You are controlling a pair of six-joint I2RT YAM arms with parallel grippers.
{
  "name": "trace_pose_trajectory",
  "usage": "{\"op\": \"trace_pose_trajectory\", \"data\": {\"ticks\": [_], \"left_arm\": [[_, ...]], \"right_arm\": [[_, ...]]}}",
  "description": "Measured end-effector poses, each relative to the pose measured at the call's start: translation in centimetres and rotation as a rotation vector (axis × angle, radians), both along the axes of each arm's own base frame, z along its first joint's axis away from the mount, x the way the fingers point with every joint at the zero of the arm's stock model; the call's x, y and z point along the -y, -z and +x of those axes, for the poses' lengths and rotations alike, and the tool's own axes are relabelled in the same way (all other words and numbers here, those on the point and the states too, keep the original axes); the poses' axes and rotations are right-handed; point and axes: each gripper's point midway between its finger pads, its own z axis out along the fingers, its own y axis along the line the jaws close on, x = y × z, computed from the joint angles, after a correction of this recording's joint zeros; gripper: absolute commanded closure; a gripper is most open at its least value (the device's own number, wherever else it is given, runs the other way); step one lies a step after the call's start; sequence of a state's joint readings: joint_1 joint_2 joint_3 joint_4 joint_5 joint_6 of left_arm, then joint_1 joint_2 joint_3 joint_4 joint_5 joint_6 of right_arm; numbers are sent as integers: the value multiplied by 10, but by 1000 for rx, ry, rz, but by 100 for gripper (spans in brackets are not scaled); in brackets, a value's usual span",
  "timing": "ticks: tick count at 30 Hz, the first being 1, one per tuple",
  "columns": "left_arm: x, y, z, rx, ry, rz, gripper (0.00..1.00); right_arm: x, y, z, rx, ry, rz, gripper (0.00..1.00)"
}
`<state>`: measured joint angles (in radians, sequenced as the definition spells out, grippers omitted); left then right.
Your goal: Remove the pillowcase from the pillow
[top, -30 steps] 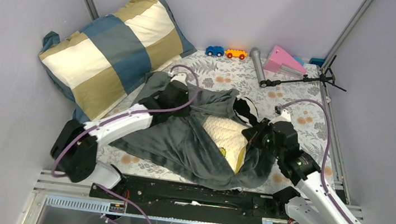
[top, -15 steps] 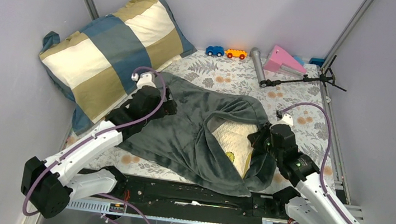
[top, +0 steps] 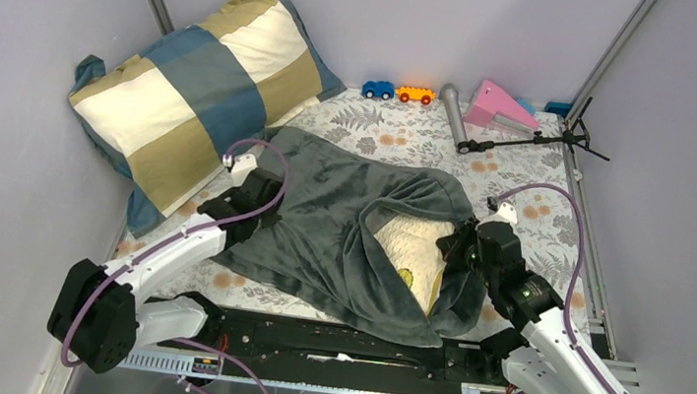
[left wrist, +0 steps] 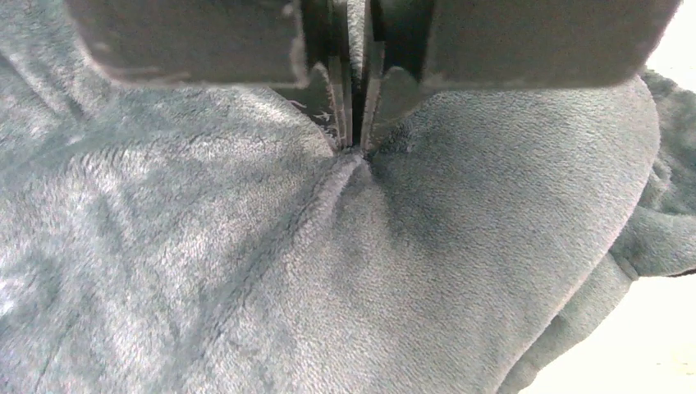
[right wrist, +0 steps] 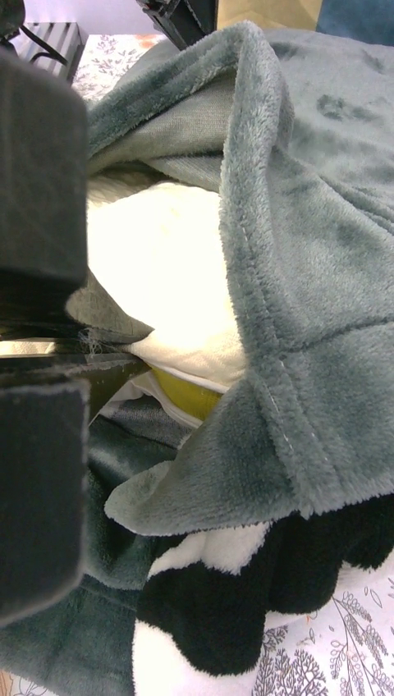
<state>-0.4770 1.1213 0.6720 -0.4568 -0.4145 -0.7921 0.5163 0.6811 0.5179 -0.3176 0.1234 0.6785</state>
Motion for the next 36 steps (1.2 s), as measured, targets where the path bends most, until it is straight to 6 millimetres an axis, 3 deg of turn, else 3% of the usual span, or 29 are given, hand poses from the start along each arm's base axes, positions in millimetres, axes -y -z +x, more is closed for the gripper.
{"op": "trace_pose_trajectory", "data": {"ticks": [7, 12, 17, 24, 30, 36], "left_arm": [[-11, -4, 4, 20, -86, -29, 100], [-29, -23, 6, 88, -216, -95, 100], [-56, -34, -7, 157, -363, -141, 100], [-73, -47, -23, 212, -499, -191, 100], [-82, -51, -29, 243, -538, -187, 100], [-84, -31, -18, 197, -455, -88, 100]], "right_arm": [[17, 2, -3, -4, 65, -50, 100], [40, -24, -6, 94, 162, -54, 100], [78, -56, -12, 211, 314, -75, 100], [91, -58, -18, 210, 370, -97, 100], [78, -54, -16, 188, 296, -102, 100], [20, -19, -8, 6, 20, -103, 100]]}}
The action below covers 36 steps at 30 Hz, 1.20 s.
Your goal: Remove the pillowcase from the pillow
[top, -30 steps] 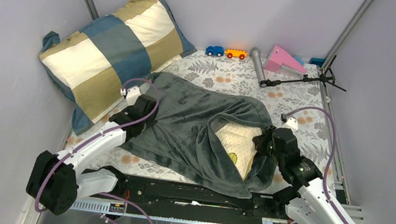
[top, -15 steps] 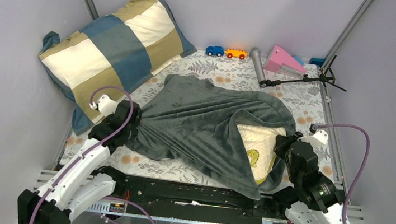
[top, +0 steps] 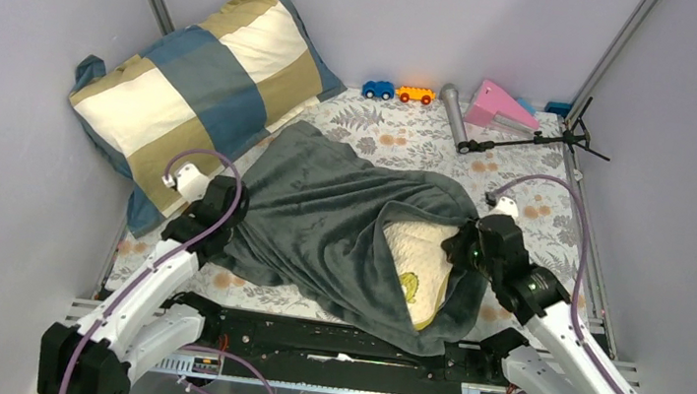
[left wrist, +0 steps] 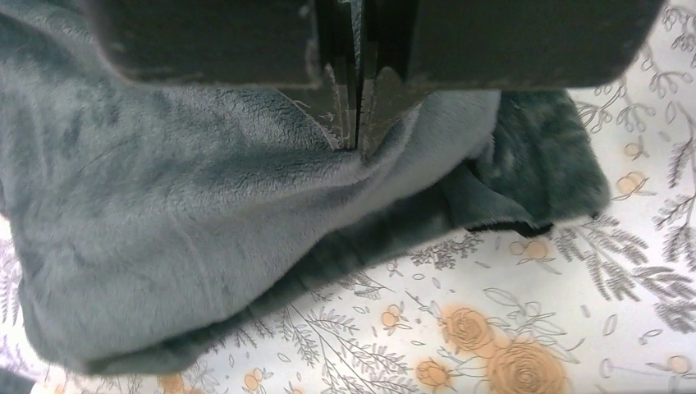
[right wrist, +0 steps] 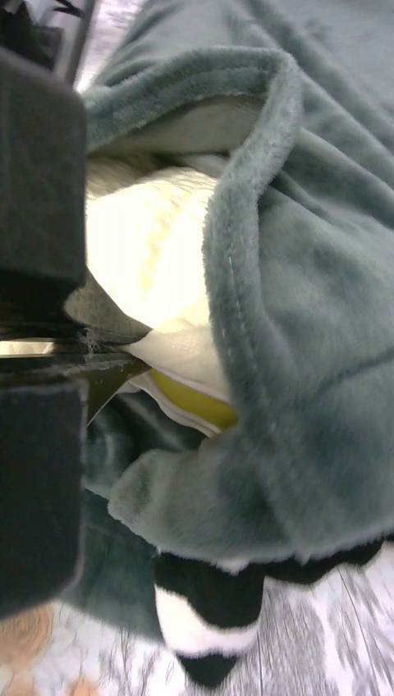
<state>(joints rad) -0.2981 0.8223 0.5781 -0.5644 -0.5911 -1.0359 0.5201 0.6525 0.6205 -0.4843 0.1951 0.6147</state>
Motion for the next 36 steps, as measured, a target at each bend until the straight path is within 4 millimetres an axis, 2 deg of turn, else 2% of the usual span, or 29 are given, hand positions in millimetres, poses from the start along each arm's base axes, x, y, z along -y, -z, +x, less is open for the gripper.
{"op": "trace_pose_trajectory", "data": {"ticks": [2, 4, 7, 9, 12, 17, 19, 22, 25, 29, 33, 35, 36], "left_arm": [[4, 4, 7, -18, 40, 16, 100], [9, 9, 14, -34, 83, 27, 100], [13, 12, 20, -40, 111, 33, 100], [13, 15, 23, -41, 102, 34, 100], [4, 21, 23, -51, 21, 21, 100], [-28, 28, 16, -57, -197, -54, 100], [-37, 25, 10, -33, -276, -95, 100], [-45, 6, -1, 59, -364, -154, 100], [-49, -10, -10, 156, -420, -209, 100], [-53, -11, -17, 212, -416, -211, 100], [-57, -4, -16, 186, -369, -143, 98], [-57, -10, -10, 194, -305, -102, 85], [-54, -15, -5, 206, -254, -87, 74]], "right_arm": [[-18, 12, -2, -74, -87, 11, 100], [-30, 15, -4, -117, -151, 28, 100], [-38, 8, -3, -125, -181, 49, 100], [-35, -1, 0, -114, -154, 46, 100], [-14, -18, 8, -92, -22, -1, 100], [32, -55, 17, 21, 225, -68, 100], [44, -66, 11, 67, 276, -55, 100], [57, -77, 0, 129, 330, -9, 100], [63, -70, -8, 127, 357, 11, 100], [58, -53, -5, 92, 335, -14, 100], [27, -30, 2, 27, 174, -20, 100], [3, -18, 5, -16, 57, 2, 100], [-7, -13, 6, -33, 7, 14, 100]]}}
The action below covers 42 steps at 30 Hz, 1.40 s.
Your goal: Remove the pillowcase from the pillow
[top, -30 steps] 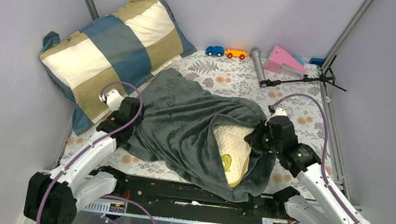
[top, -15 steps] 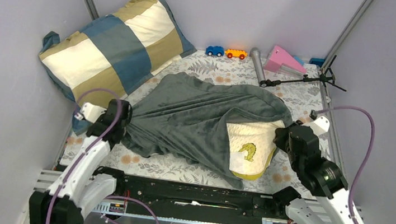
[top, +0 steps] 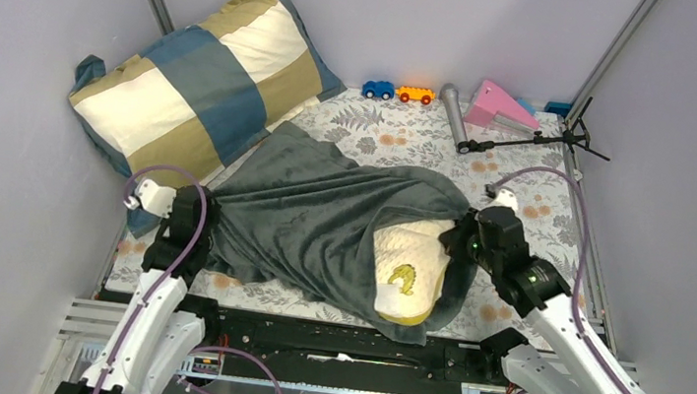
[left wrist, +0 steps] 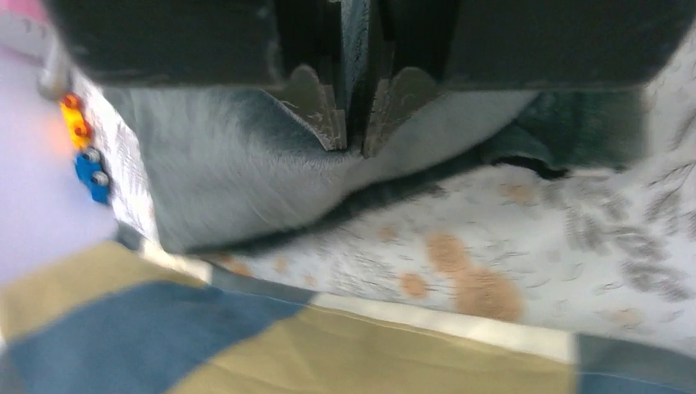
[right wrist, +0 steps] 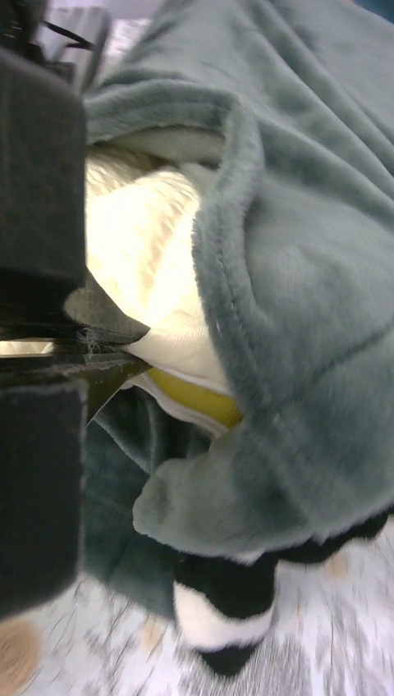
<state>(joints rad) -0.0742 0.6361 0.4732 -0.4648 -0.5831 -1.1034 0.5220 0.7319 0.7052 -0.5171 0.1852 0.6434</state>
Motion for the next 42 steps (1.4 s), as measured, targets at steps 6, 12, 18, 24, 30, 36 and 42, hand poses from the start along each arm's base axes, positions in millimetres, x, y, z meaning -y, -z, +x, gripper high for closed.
{"op": "trace_pose_trajectory", "data": {"ticks": [6, 12, 18, 24, 30, 36, 42], "left_arm": [[55, -19, 30, 136, 397, 2, 31], [112, -31, 38, 151, 698, -14, 19], [210, -86, 22, 247, 1080, 25, 16], [322, -116, -29, 268, 1476, 25, 3], [408, -99, -95, 120, 1718, 136, 1], [448, -69, -101, -56, 1702, 343, 1], [449, -16, -76, -284, 1547, 542, 41]], "right_arm": [[-49, 11, -1, -29, -251, 110, 100], [-72, -9, -3, 36, -384, 194, 100], [-79, -4, -9, 21, -421, 226, 100], [-81, -2, -6, 6, -397, 253, 100], [-82, -1, -4, 0, -387, 260, 100], [-84, 1, -3, -15, -380, 271, 100], [-82, 3, -2, -18, -366, 266, 83]]}}
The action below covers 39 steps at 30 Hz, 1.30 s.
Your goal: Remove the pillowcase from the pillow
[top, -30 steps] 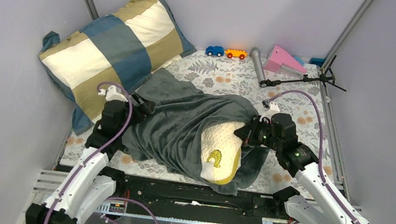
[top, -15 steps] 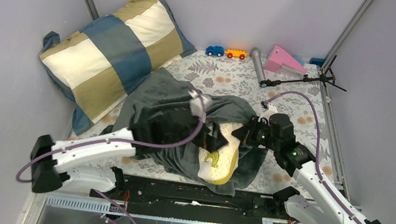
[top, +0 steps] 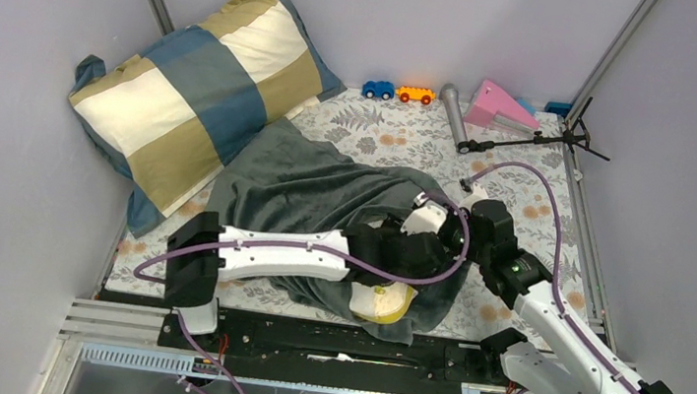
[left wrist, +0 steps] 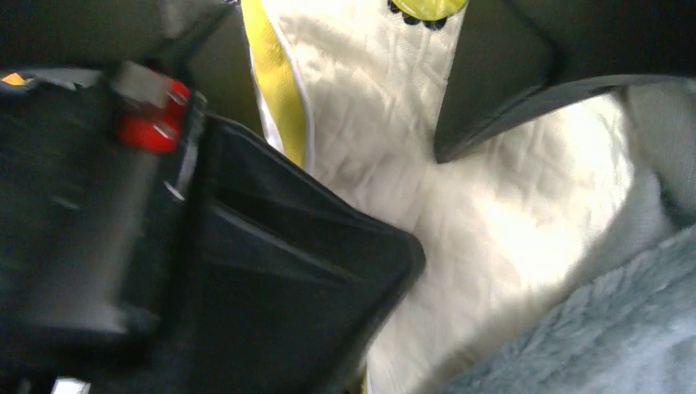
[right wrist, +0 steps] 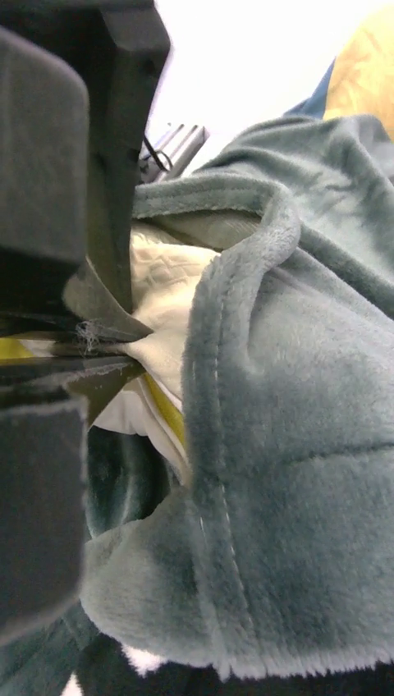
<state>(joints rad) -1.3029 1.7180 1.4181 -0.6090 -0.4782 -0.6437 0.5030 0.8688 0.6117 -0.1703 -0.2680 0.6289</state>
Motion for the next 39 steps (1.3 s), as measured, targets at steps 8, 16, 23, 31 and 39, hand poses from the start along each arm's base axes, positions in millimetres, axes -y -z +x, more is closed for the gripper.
{"op": "trace_pose_trajectory", "data": {"ticks": [8, 16, 23, 31, 39], "left_arm": [[-40, 9, 12, 59, -209, 147, 100], [-80, -6, 0, 74, -162, 82, 100], [-102, -60, -9, 112, -107, -107, 100], [-112, -63, -20, 90, -47, -132, 100], [-128, -92, -35, 91, 23, -241, 100]], "right_arm": [[15, 1, 7, 16, 105, -25, 0], [31, 27, 20, -32, 215, -111, 0], [17, 28, 19, 11, 67, -145, 45], [-5, -10, 12, 180, -95, -45, 100], [39, -13, 47, 236, 208, -168, 100]]}}
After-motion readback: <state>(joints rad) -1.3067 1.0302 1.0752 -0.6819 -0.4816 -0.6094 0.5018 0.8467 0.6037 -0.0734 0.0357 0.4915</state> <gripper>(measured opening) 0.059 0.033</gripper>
